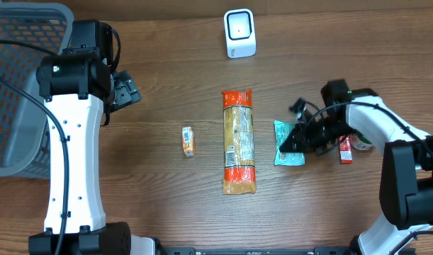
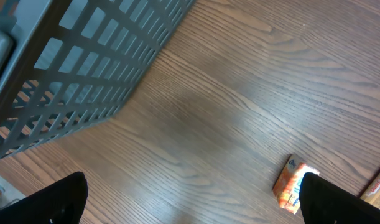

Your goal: Scan the item barcode

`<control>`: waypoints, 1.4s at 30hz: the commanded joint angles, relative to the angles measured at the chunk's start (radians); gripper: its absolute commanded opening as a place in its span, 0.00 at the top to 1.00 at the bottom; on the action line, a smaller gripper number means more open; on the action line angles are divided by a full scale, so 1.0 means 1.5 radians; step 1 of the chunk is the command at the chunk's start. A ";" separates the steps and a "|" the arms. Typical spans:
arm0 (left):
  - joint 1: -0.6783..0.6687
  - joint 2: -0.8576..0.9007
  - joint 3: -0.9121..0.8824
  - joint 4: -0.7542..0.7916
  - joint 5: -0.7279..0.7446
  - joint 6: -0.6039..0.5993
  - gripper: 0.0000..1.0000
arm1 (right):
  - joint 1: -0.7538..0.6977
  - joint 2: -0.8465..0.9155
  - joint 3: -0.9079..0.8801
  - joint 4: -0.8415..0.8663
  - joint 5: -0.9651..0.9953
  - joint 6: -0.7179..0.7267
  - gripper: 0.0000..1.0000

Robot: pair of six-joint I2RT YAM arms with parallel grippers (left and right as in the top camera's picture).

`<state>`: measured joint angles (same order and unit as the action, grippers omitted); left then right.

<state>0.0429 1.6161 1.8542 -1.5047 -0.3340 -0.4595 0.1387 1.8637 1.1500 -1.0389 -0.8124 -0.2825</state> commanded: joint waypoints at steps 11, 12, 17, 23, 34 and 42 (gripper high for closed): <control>0.002 0.005 0.003 -0.001 -0.008 0.012 0.00 | -0.004 -0.001 -0.047 0.116 0.174 0.113 0.96; 0.002 0.005 0.003 -0.001 -0.008 0.012 0.00 | -0.004 -0.001 -0.063 0.140 0.202 0.137 0.96; 0.002 0.005 0.003 -0.001 -0.008 0.012 0.00 | -0.004 0.000 -0.132 0.247 0.293 0.229 0.96; 0.002 0.005 0.003 -0.001 -0.008 0.012 0.00 | -0.004 -0.001 -0.143 0.267 0.256 0.268 0.96; 0.002 0.005 0.003 -0.001 -0.008 0.012 0.00 | -0.004 -0.011 -0.030 0.137 0.129 0.148 0.96; 0.002 0.005 0.003 -0.001 -0.008 0.012 0.00 | -0.003 -0.012 -0.037 0.112 0.116 0.148 0.96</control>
<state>0.0429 1.6161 1.8542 -1.5047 -0.3340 -0.4595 0.1379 1.8450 1.0859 -0.8757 -0.6163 -0.0399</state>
